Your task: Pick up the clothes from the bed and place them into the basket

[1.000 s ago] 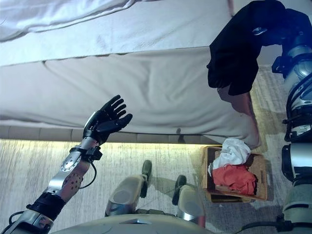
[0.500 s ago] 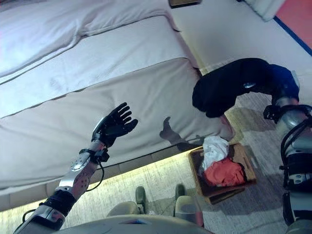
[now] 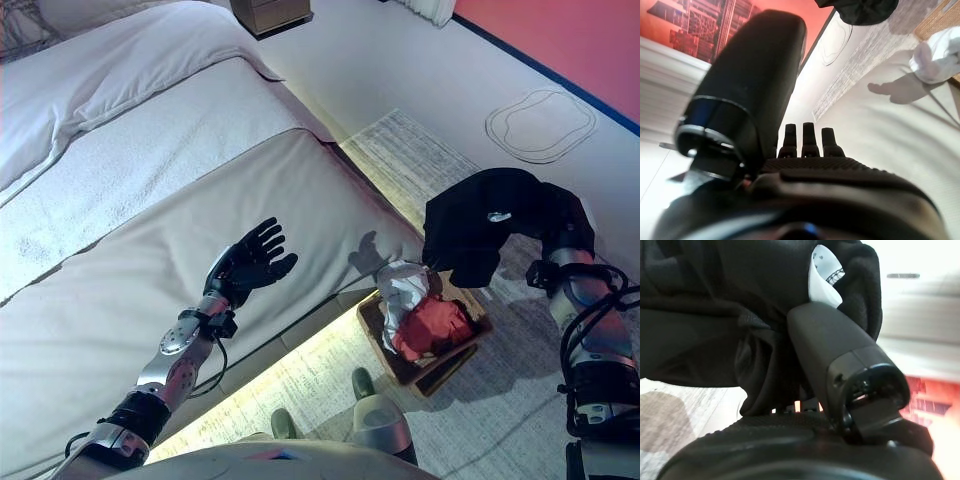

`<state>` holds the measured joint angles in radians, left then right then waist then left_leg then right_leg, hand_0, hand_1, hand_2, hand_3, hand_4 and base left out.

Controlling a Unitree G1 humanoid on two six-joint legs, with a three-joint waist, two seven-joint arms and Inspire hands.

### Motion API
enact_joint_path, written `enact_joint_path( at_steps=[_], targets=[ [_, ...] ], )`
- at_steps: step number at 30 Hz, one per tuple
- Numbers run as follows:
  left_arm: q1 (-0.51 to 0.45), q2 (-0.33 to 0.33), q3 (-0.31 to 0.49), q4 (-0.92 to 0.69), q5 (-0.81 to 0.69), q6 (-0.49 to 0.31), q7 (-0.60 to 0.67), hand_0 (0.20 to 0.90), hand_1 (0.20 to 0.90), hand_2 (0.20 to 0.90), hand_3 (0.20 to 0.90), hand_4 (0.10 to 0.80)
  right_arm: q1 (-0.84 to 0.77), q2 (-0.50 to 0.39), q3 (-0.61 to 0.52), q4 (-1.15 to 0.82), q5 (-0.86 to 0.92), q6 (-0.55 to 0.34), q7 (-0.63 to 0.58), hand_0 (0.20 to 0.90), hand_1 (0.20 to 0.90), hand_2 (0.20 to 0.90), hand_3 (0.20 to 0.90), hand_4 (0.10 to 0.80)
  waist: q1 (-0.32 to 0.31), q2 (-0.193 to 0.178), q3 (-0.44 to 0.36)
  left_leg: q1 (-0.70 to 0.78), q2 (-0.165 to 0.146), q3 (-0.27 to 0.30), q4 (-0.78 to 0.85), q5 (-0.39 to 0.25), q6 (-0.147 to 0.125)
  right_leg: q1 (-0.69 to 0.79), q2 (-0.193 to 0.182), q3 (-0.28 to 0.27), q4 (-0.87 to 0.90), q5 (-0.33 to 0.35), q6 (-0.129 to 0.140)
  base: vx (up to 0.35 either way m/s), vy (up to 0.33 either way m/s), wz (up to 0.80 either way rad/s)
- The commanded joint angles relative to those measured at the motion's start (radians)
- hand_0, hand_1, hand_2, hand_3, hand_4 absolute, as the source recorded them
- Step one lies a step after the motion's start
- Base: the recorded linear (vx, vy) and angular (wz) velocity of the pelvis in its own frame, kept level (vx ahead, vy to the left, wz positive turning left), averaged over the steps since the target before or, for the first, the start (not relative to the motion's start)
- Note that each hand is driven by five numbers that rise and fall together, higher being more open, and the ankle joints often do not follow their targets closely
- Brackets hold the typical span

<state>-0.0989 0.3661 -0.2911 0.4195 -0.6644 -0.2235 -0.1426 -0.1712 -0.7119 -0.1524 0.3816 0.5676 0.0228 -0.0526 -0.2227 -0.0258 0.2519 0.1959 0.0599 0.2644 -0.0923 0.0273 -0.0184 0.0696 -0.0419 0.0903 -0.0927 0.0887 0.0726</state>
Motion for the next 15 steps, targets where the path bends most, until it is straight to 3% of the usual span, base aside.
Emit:
enact_joint_path(
  at_steps=[1,15],
  targets=[
    [-0.038,0.003,-0.032,0.008,0.029,-0.105,-0.033,0.9,0.9,0.9,0.9,0.8,-0.065,-0.036,-0.072,-0.015,0.027,-0.139,0.029,0.3,0.3,0.3,0.2,0.1,0.02,0.0,-0.152,-0.032,0.04,0.019,0.051,-0.128,-0.017,-0.051,-0.008,0.004,0.055,-0.051,0.022,-0.022,-0.052,-0.17],
    [-0.058,-0.005,-0.044,0.011,0.042,-0.124,-0.04,0.9,0.9,0.9,0.9,0.8,-0.039,0.017,0.014,0.122,-0.039,-0.158,0.048,0.3,0.3,0.3,0.2,0.1,0.017,0.048,-0.114,-0.043,0.049,0.028,0.046,-0.115,-0.032,-0.074,-0.007,-0.01,0.058,-0.051,0.016,-0.041,-0.044,-0.03]
  ],
)
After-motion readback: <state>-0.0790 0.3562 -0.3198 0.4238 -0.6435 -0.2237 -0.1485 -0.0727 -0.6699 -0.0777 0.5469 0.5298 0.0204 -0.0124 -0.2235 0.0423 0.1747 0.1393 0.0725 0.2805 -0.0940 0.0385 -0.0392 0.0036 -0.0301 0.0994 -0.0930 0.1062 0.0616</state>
